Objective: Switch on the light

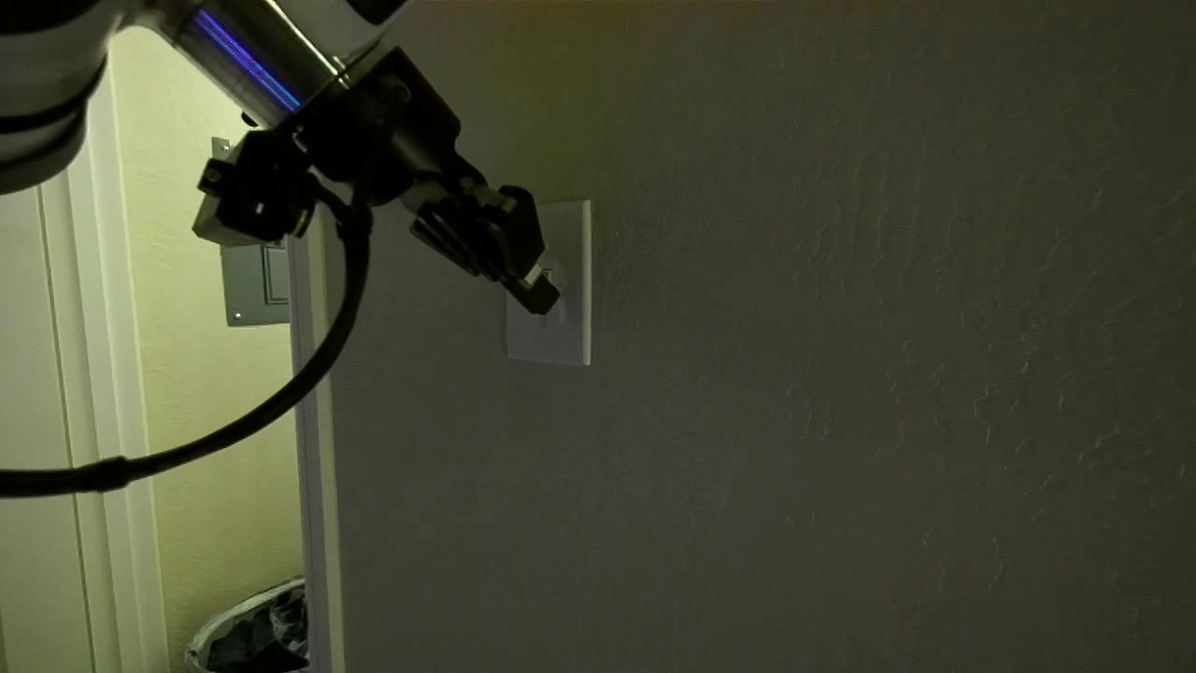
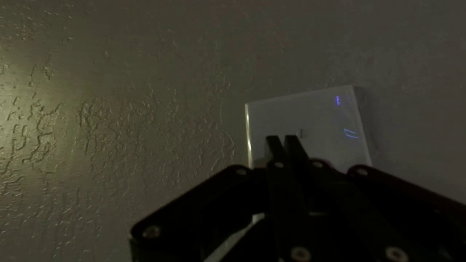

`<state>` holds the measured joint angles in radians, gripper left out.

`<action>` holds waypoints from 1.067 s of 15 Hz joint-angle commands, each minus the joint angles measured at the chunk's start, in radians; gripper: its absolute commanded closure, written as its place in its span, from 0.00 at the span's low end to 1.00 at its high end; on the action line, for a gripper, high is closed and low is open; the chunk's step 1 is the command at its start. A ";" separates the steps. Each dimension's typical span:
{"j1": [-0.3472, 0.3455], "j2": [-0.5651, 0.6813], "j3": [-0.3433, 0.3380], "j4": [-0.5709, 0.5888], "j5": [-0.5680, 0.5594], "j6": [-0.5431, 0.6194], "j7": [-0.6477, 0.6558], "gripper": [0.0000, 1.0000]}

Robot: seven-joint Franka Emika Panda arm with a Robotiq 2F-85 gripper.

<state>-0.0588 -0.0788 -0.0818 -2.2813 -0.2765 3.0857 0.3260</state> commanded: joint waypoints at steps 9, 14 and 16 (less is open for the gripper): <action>0.008 -0.070 -0.003 -0.065 -0.015 -0.015 0.046 0.92; 0.066 -0.043 -0.011 -0.094 0.097 -0.023 0.014 0.93; 0.070 -0.041 -0.007 -0.089 0.109 -0.027 0.010 0.93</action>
<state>-0.0084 -0.1045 -0.0809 -2.3593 -0.2009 3.0816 0.3596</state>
